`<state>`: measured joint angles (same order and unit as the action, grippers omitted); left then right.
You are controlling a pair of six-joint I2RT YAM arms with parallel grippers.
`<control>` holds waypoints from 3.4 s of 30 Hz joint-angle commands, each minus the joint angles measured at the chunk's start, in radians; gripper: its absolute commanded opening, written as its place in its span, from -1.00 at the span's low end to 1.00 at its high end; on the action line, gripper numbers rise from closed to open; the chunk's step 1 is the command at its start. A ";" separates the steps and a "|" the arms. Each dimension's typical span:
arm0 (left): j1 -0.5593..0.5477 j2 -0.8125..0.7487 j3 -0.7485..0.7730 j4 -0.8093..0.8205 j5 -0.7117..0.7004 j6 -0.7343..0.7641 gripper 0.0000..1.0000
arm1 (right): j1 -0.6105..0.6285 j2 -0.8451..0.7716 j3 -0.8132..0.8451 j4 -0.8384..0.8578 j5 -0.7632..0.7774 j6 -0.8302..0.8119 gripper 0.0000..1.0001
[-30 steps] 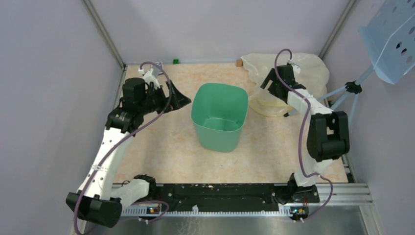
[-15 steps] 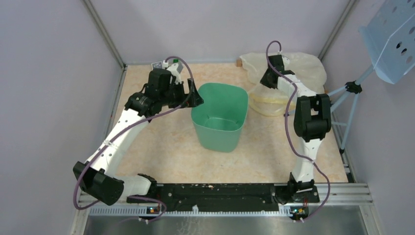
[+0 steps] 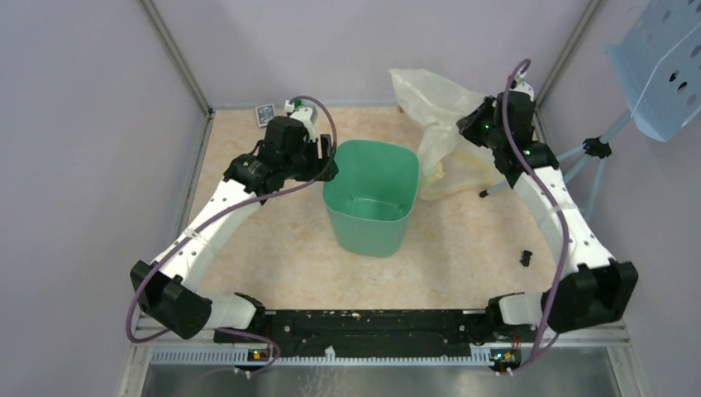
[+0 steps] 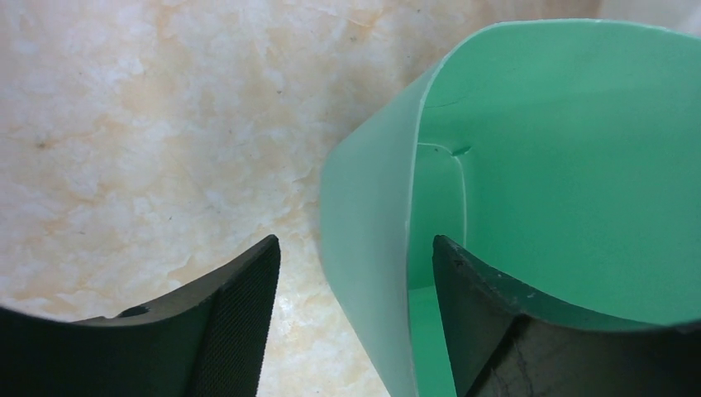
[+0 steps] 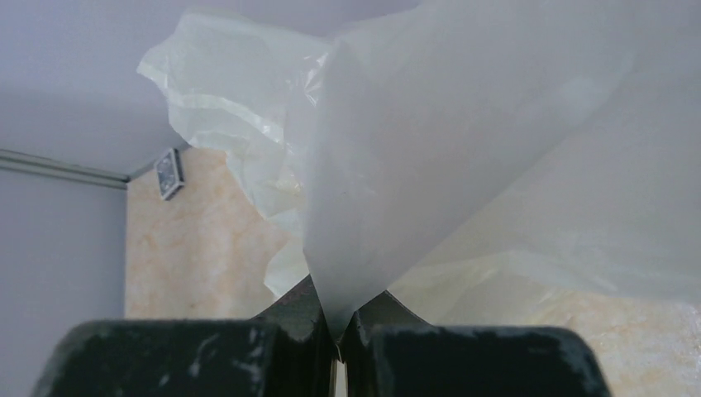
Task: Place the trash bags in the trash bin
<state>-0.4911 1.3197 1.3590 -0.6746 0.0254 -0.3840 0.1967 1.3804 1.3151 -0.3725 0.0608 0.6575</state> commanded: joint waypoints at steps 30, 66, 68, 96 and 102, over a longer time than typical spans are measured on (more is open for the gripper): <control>-0.001 0.414 0.377 0.229 -0.290 -0.009 -0.97 | 0.014 -0.457 0.097 -0.270 -0.460 -0.021 -1.00; -0.013 -0.156 -0.119 0.266 0.358 -0.315 0.63 | 0.015 -0.579 -0.203 -0.533 -0.068 0.225 -1.00; -0.025 -0.181 -0.165 0.295 0.391 -0.329 0.63 | 0.015 -0.626 -0.260 -0.504 -0.087 0.191 -1.00; -0.459 -0.086 -0.004 0.176 0.139 -0.180 0.97 | 0.422 -0.406 -0.215 0.151 -0.416 0.212 -1.00; -0.462 -0.063 -0.019 0.033 -0.105 -0.243 0.60 | 0.449 -0.417 -0.207 0.125 -0.354 0.186 -0.33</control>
<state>-0.9531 1.2545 1.3308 -0.5129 0.1440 -0.6022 0.6365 0.9905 1.0439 -0.2699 -0.3794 0.8780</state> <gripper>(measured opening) 0.870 0.244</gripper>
